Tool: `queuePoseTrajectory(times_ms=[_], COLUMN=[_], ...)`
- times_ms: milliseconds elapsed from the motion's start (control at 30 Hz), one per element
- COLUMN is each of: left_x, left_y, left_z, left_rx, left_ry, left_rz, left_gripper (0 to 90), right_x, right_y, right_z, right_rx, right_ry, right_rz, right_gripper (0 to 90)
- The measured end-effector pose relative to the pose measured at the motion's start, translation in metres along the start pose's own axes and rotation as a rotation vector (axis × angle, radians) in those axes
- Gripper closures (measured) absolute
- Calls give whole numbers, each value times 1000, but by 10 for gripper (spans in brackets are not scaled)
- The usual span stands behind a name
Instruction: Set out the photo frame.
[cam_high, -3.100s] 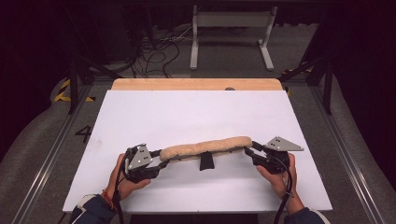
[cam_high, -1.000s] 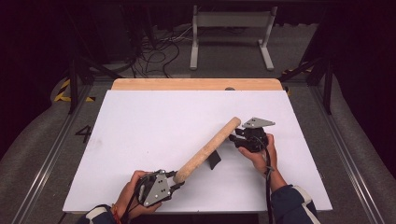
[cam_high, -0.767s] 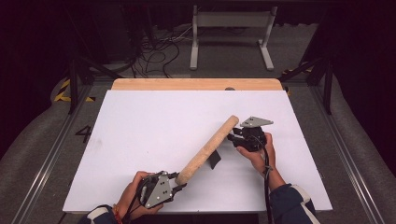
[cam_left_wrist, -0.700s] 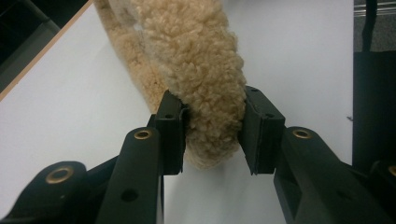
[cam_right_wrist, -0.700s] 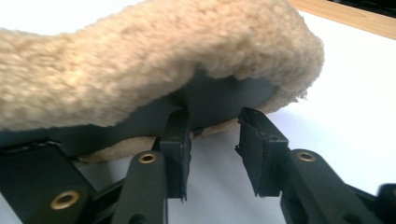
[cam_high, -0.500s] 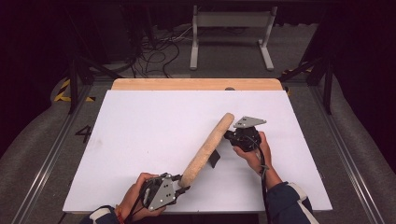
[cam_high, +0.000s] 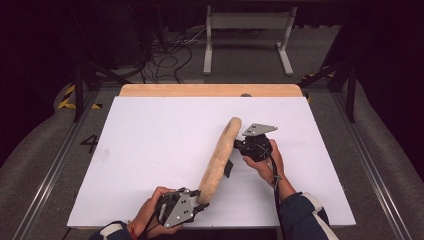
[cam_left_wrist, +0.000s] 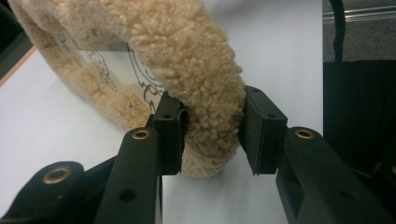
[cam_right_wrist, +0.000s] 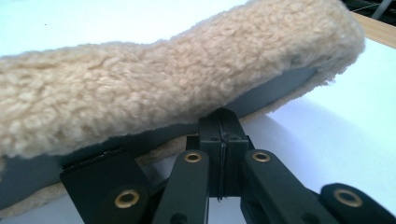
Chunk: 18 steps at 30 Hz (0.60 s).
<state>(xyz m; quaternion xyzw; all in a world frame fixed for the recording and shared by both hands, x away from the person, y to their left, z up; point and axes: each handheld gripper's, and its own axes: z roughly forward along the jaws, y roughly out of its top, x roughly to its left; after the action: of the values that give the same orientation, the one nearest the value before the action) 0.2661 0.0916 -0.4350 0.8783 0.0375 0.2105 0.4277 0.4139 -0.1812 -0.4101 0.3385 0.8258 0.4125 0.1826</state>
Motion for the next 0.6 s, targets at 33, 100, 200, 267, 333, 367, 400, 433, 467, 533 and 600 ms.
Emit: queuePoseTrajectory(times_ms=[33, 100, 200, 267, 333, 367, 400, 433, 467, 533, 600], left_x=[0, 0, -1, -1, -1, -1, -1, -1, 0, 0, 0], left_y=[0, 1, 2, 4, 4, 4, 4, 4, 4, 3, 3], left_z=[0, 1, 4, 6, 7, 7, 7, 7, 7, 7, 7], left_rx=[0, -6, -11, -11, -15, -16, -15, -15, -17, -18, -23], left_ry=[-5, -7, -18, -24, -26, -25, -26, -26, -28, -29, -33], left_rz=[3, -2, -7, -1, -8, -6, -9, -9, -9, -14, -17], left_gripper=[631, 632, 632, 632, 631, 631, 631, 631, 631, 631, 630], right_x=[0, 1, 3, 6, 8, 9, 9, 9, 10, 9, 10], right_y=[0, 1, 2, 4, 5, 5, 5, 5, 5, 5, 5], right_z=[0, 0, 1, 2, 3, 3, 3, 3, 3, 0, -5], right_rx=[0, 0, 2, 3, 7, 9, 12, 12, 13, 10, 17], right_ry=[3, 9, 15, 20, 33, 30, 30, 30, 32, 49, 53], right_rz=[3, 8, 2, 0, 5, 5, -1, -1, -1, 12, 21], right_gripper=[900, 900, 900, 900, 900, 900, 900, 900, 900, 900, 900])
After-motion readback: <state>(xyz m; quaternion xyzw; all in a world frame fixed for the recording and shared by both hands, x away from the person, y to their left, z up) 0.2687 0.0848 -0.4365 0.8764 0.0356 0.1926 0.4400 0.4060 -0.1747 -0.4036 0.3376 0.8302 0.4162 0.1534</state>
